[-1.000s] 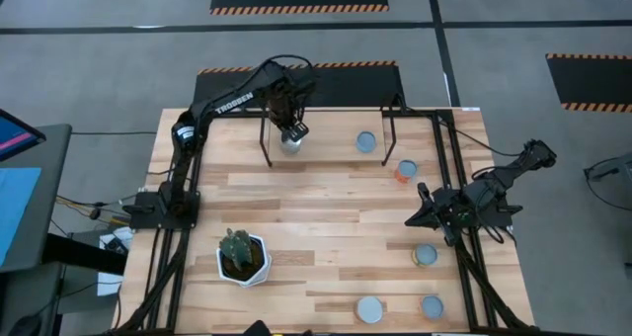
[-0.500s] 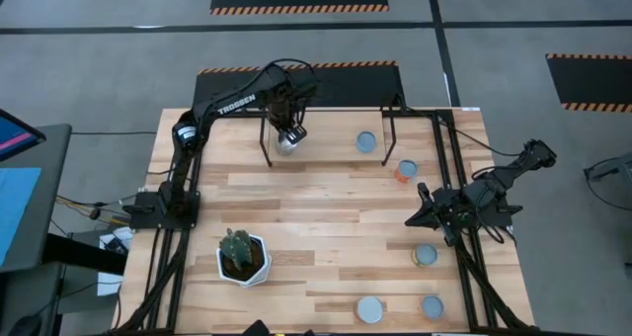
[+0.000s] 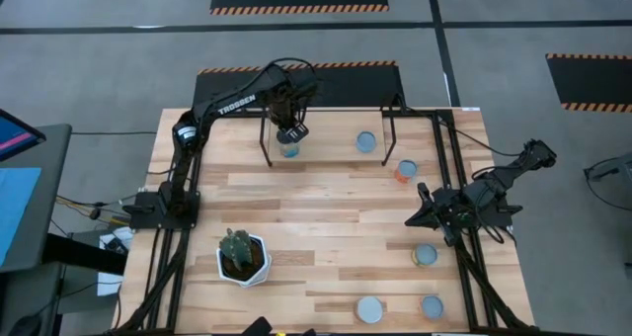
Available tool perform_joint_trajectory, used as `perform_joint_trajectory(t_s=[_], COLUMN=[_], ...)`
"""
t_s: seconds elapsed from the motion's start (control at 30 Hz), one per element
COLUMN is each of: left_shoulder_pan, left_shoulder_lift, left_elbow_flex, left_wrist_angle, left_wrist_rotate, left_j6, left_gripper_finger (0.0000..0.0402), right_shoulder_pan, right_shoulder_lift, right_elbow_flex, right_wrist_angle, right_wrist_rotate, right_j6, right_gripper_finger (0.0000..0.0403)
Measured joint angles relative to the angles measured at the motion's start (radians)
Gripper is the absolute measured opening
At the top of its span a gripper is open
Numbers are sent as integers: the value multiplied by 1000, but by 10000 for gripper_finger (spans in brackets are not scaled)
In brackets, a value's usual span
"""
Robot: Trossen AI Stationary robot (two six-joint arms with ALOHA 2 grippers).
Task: Pick and place cans onto a shelf
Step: Put the canned tomatoes on the shelf, then put the canned green beans on the shelf
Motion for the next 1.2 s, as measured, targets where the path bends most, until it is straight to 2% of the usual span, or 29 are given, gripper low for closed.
perform_joint_trajectory(t_s=[0.3,0.47,0.7,0.77,0.83,1.2], left_shoulder_pan=[-1,-16,-99,-130,-154,-331], left_shoulder_lift=[0,-19,-21,-29,-68,-121], left_elbow_flex=[0,24,202,235,205,202], left_wrist_angle=[18,34,69,90,145,121], left_wrist_rotate=[-77,9,134,140,146,132], left_j6=[-39,-54,-21,-5,-3,-51], left_gripper_finger=[71,71,71,71,71,71], right_shoulder_pan=[0,0,0,0,0,0], right_shoulder_lift=[0,0,0,0,0,0], right_elbow_flex=[0,0,0,0,0,0], right_wrist_angle=[0,0,1,2,4,9], right_wrist_rotate=[0,0,0,0,0,0], right_j6=[1,1,-6,-6,-6,-9], right_gripper_finger=[24,24,24,24,24,24])
